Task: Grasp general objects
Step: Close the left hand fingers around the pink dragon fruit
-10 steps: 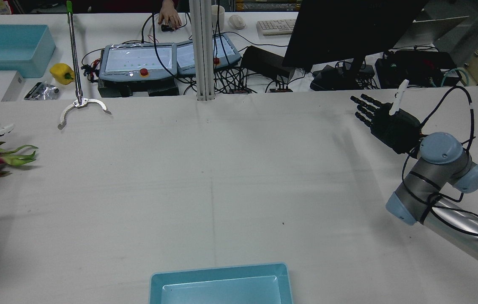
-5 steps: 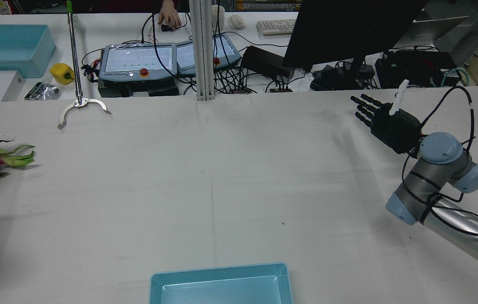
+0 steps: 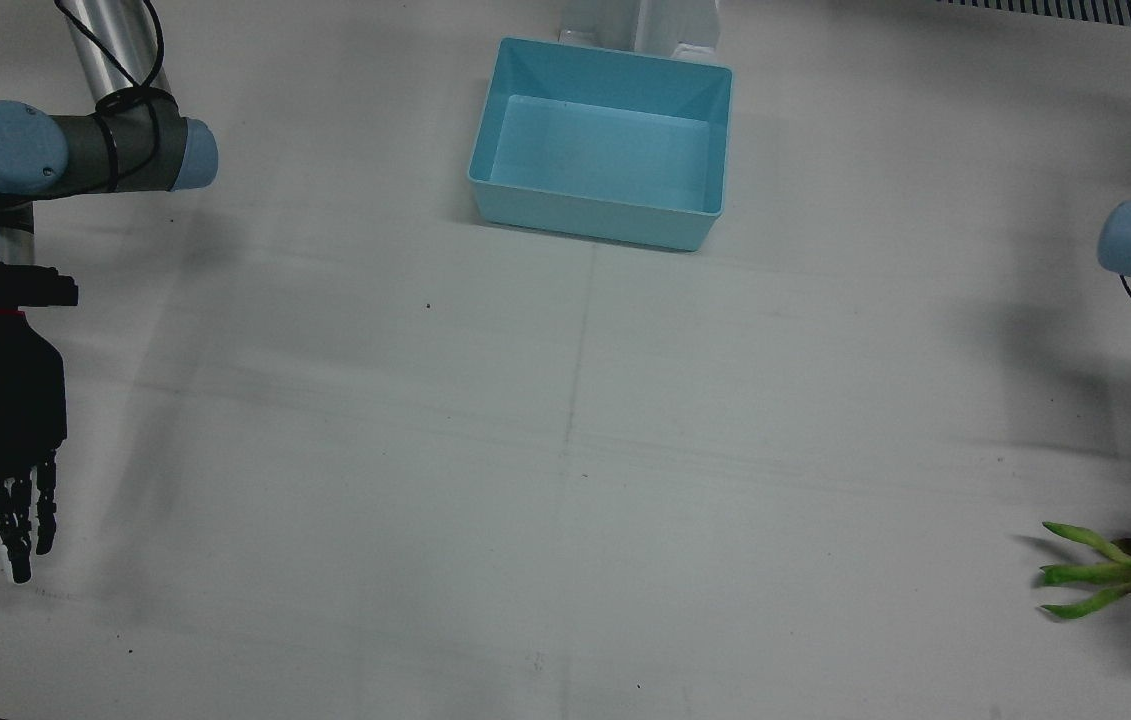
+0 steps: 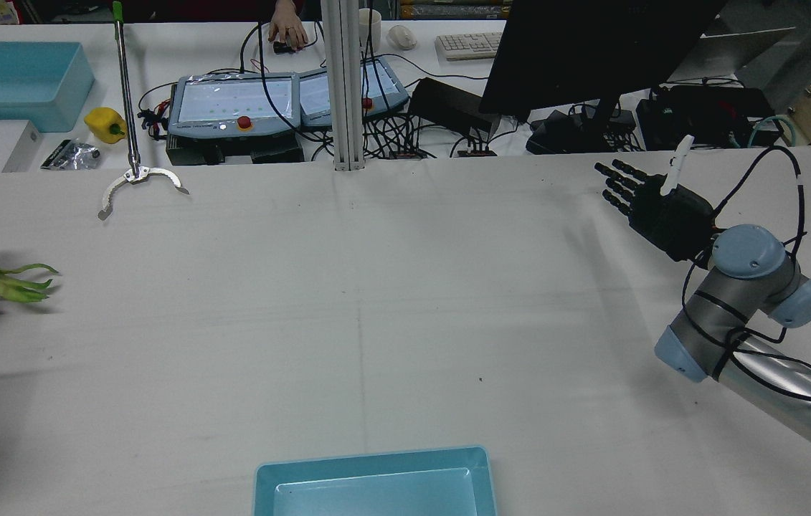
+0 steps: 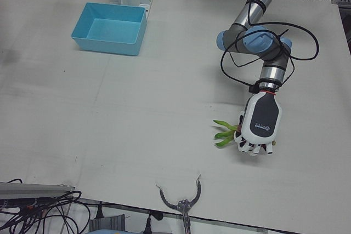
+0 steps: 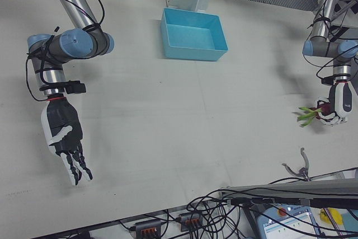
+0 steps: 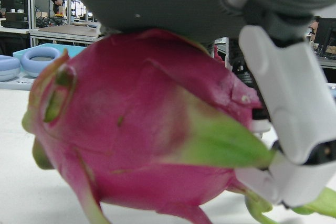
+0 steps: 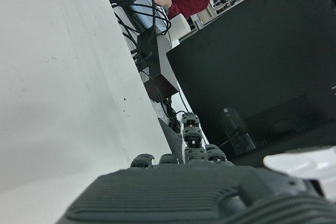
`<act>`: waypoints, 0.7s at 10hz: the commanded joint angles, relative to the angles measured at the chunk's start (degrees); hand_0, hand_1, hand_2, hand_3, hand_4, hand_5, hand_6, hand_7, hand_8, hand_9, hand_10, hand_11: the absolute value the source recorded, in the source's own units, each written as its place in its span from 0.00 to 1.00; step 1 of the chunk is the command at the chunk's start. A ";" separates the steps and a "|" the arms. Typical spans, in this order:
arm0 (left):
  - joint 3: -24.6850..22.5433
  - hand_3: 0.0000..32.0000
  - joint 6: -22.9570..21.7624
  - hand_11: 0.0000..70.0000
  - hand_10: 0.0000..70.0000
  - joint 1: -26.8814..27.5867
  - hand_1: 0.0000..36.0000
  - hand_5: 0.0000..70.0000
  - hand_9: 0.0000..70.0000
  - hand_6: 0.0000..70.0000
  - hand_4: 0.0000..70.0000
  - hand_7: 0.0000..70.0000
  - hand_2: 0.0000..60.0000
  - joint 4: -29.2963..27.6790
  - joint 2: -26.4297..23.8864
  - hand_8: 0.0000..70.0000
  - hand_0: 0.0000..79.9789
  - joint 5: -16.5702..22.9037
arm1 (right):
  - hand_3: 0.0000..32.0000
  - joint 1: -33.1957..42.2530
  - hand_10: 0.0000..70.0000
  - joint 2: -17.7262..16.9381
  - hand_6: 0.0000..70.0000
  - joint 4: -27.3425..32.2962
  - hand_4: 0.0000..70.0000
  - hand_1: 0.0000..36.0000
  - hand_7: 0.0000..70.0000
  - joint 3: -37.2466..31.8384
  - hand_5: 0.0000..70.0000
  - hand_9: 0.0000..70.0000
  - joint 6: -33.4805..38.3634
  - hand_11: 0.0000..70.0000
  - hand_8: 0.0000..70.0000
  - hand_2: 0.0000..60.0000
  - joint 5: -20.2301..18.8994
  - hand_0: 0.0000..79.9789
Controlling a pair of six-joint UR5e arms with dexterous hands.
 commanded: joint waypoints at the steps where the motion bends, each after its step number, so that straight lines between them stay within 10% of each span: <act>1: -9.46 0.00 -4.29 1.00 1.00 -0.21 1.00 1.00 0.47 0.51 1.00 0.65 1.00 0.49 4.22 0.47 0.80 -0.16 | 0.00 0.00 0.00 0.00 0.00 0.00 0.00 0.00 0.00 0.00 0.00 0.00 0.00 0.00 0.00 0.00 0.00 0.00; 7: -17.30 0.00 -12.81 1.00 1.00 -8.88 1.00 1.00 0.61 0.53 1.00 0.61 1.00 0.50 3.53 0.58 0.67 10.09 | 0.00 0.00 0.00 0.00 0.00 0.00 0.00 0.00 0.00 0.00 0.00 0.00 0.00 0.00 0.00 0.00 0.00 0.00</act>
